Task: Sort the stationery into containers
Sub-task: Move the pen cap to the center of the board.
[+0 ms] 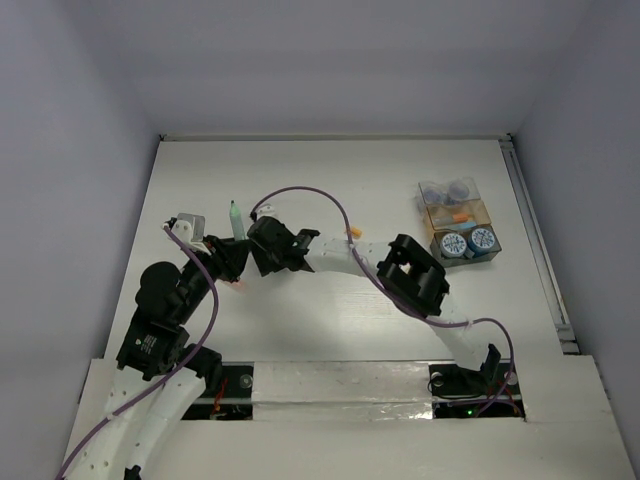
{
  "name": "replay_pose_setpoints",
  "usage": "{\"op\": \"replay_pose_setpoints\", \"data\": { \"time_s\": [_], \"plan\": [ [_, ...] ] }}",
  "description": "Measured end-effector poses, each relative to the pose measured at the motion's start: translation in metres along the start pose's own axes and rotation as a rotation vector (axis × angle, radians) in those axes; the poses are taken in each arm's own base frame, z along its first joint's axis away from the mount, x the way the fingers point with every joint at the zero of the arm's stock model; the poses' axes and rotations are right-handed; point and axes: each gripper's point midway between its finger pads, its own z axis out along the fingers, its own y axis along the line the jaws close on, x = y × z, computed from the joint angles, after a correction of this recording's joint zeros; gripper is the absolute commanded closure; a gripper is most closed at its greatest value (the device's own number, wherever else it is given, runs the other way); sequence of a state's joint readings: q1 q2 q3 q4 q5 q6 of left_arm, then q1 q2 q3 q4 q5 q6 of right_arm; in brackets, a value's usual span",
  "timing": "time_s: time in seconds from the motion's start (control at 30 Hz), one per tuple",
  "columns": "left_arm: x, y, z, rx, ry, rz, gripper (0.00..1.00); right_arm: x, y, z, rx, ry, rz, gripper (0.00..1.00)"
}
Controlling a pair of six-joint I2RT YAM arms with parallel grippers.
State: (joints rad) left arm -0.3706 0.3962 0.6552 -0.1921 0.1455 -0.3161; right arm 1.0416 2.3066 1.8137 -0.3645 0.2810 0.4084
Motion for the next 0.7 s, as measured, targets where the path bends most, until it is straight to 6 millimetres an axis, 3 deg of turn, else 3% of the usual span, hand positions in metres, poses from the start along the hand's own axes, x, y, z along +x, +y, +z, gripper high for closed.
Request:
{"op": "replay_pose_setpoints", "data": {
  "time_s": [0.1, 0.27, 0.4, 0.53, 0.7],
  "plan": [
    [0.000, 0.000, 0.000, 0.000, 0.000, 0.000, 1.00, 0.000, 0.000, 0.000, -0.003, -0.002, 0.000, 0.25],
    [0.000, 0.000, 0.000, 0.001, 0.000, 0.000, 1.00, 0.007, -0.003, -0.010, -0.083, -0.004, 0.046, 0.24],
    [0.000, 0.000, 0.000, 0.002, 0.000, 0.000, 1.00, 0.012, -0.020, -0.021, -0.174, 0.009, 0.144, 0.30],
    [0.000, -0.001, 0.000, 0.004, 0.001, 0.000, 1.00, 0.006, -0.027, -0.019, -0.237, -0.002, 0.213, 0.33],
    [0.000, -0.001, 0.000, 0.004, 0.001, 0.000, 1.00, 0.006, -0.016, -0.020, -0.307, 0.012, 0.235, 0.35]
  ]
}}
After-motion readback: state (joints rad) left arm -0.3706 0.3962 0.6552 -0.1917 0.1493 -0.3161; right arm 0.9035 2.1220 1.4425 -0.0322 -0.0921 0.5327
